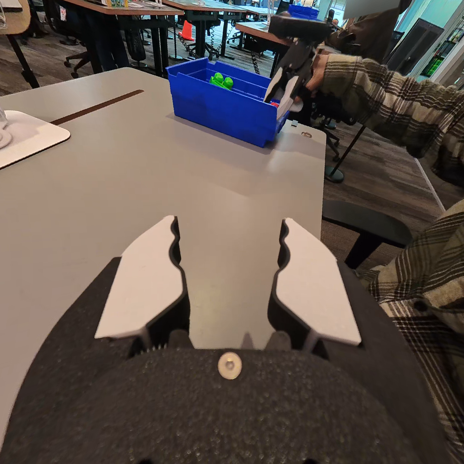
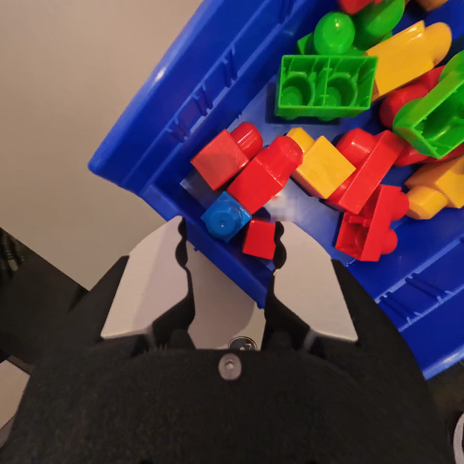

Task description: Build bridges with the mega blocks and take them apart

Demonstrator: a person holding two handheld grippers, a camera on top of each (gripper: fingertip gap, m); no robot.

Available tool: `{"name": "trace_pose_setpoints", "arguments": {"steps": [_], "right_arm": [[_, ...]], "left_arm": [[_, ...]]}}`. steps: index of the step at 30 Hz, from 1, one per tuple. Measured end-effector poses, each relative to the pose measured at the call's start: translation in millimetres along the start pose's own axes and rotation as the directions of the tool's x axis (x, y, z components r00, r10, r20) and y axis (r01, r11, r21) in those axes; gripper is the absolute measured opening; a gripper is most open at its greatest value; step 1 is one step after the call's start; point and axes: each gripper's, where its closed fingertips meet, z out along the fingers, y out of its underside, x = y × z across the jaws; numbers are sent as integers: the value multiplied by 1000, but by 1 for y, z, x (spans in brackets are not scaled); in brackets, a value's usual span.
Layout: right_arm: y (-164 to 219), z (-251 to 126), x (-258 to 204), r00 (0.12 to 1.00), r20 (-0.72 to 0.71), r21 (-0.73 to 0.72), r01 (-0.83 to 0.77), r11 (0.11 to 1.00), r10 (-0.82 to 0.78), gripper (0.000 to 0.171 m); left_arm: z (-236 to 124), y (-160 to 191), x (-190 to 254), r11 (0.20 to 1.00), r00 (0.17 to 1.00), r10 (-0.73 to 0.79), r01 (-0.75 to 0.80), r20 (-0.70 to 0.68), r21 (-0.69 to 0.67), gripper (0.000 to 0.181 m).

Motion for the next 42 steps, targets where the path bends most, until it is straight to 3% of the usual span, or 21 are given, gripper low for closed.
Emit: {"name": "trace_pose_setpoints", "arguments": {"steps": [6,13,18,23,27,30,34,42], "right_arm": [[1,11,-3,989,100,-45,-103,994,107,30],[-4,6,-4,985,109,-11,-130,991,131,28],[-21,-26,-2,990,75,77,-124,989,118,28],[-60,-78,-19,1000,-6,153,5,988,-4,28],[-110,-97,-74,979,44,218,185,958,-199,28],[-148,-90,-136,895,118,259,390,883,-430,28],[-187,-67,-219,696,231,342,596,727,-680,28],[-221,-38,-303,391,368,441,725,528,-844,28]], "left_arm": [[-5,0,1,1000,1000,12,-12,11,-5,75],[-5,1,1,1000,1000,-11,11,-2,14,73],[0,0,-2,1000,1000,-7,7,-6,6,73],[15,-3,-6,1000,1000,-7,6,-20,-8,74],[40,-16,0,999,998,34,-35,-49,-4,78],[64,-28,13,997,990,80,-82,-116,-6,80],[86,-39,32,998,959,57,-64,-278,-18,80],[81,-36,34,997,906,-61,39,-419,-60,76]]}}
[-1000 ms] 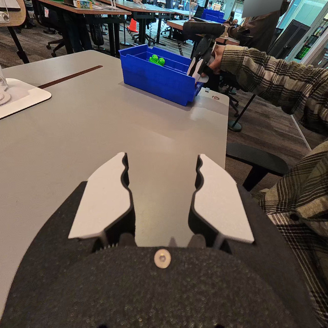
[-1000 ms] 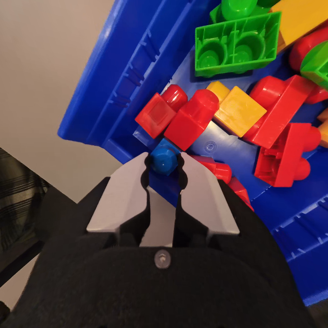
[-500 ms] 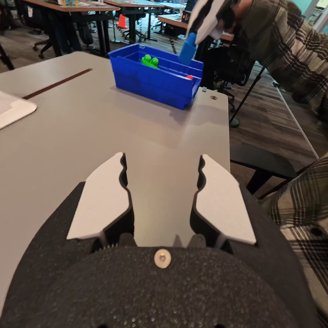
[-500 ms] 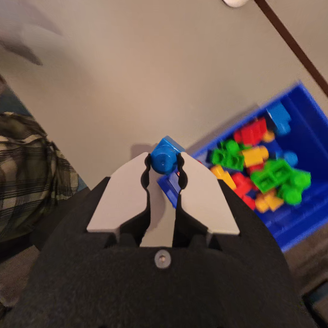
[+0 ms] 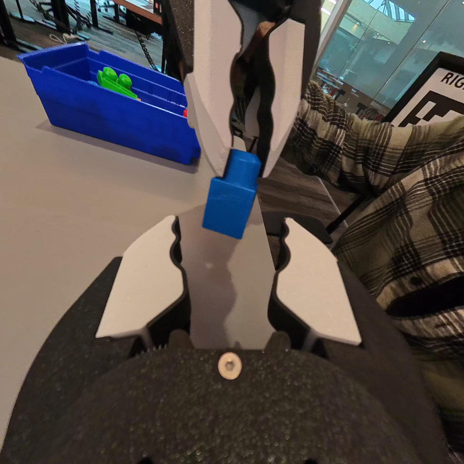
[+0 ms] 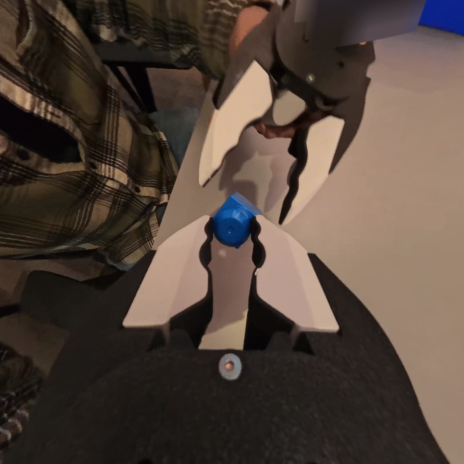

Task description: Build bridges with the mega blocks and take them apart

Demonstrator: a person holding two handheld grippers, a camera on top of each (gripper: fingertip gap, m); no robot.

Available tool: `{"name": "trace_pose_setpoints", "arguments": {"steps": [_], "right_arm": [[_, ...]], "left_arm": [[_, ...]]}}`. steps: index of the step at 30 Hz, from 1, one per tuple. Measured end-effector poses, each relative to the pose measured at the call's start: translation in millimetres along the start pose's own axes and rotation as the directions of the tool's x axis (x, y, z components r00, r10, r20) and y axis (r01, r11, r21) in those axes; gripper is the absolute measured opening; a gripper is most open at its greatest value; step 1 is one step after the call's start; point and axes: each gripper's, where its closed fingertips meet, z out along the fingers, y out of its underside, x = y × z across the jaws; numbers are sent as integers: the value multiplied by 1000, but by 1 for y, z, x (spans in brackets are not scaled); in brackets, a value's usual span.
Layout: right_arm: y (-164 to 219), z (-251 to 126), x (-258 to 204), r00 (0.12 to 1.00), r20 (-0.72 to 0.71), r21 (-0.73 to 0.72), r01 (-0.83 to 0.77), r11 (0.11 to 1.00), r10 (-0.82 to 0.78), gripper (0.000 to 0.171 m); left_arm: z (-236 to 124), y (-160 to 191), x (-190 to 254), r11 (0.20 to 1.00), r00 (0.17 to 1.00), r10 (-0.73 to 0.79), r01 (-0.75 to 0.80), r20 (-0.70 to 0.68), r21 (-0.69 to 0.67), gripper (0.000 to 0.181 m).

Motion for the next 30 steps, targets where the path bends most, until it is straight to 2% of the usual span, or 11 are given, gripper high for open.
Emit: {"name": "trace_pose_setpoints", "arguments": {"steps": [6,9,14,15,17,19,22,24,26,28,30], "right_arm": [[-19,19,6,996,69,20,62,998,-63,28],[-21,24,7,992,103,26,67,997,-69,28],[-23,25,10,993,101,69,62,996,-69,28],[-25,23,15,996,73,89,50,995,-57,32],[-30,13,29,1000,-21,156,7,988,-4,61],[-31,-1,40,990,-104,244,-68,967,96,75],[-21,-20,40,959,-169,390,-148,909,228,72],[-3,-29,41,924,-222,450,-187,873,312,71],[14,-33,39,887,-226,502,-249,828,403,72],[31,-33,38,846,-212,540,-316,780,490,82],[46,-30,36,812,-221,560,-347,752,540,89]], "left_arm": [[0,19,4,997,995,-54,49,-88,-54,60],[1,24,9,997,990,-51,43,-134,-61,41],[-3,25,8,999,993,-25,21,-112,-35,38],[-5,22,7,999,995,-32,30,-98,-18,38],[-13,19,2,999,998,-43,44,-54,18,38],[-35,18,-6,999,998,-41,40,55,29,38],[-113,9,-26,999,935,-24,9,355,43,38],[-195,5,-43,1000,787,12,-20,617,5,37],[-284,10,-54,999,588,21,25,809,-44,37],[-362,32,-62,988,424,-7,145,905,-61,38],[-419,59,-69,968,321,-98,251,942,15,38]]}}
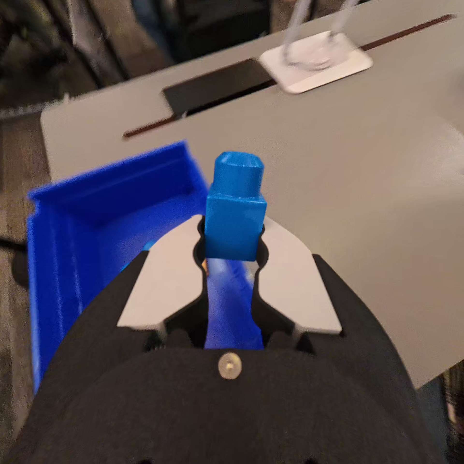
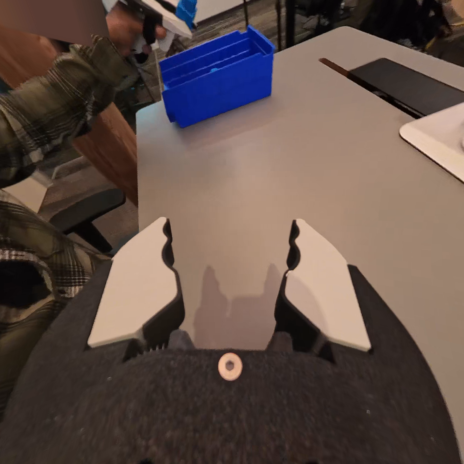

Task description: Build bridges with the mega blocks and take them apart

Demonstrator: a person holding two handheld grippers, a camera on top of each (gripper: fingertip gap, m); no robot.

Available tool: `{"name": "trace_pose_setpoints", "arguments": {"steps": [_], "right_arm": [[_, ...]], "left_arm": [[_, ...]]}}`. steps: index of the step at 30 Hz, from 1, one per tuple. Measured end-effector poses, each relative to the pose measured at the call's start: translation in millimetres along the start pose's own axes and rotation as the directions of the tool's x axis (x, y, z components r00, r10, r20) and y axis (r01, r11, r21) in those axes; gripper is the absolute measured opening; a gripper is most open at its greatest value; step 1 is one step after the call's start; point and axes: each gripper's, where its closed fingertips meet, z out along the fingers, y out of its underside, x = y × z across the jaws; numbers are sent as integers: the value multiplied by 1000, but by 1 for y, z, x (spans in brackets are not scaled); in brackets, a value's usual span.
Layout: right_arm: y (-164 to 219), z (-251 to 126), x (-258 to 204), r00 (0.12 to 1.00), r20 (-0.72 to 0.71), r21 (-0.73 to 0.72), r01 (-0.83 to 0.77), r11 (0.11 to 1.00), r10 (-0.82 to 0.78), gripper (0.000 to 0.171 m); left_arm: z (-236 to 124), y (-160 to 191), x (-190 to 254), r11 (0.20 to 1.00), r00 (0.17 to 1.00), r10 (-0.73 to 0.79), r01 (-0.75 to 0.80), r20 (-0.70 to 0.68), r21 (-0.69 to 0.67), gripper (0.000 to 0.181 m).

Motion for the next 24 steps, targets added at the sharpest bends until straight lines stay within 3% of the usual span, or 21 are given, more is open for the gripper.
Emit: {"name": "trace_pose_setpoints", "arguments": {"steps": [5,6,13,19,24], "right_arm": [[16,-12,9,995,-99,67,-26,997,33,107],[17,-15,12,991,-125,80,-36,996,46,119],[12,-47,21,962,-273,147,32,989,9,143],[14,-84,29,917,-398,153,65,986,1,146],[29,-136,44,856,-517,94,61,994,-4,143]], "left_arm": [[4,71,-80,968,971,-181,204,155,-148,39],[6,83,-87,959,964,-198,228,177,-170,39],[18,128,-105,921,935,-274,322,227,-217,45],[8,119,-110,927,923,-293,338,250,-160,70],[-23,46,-90,976,945,-219,212,244,55,77]]}}
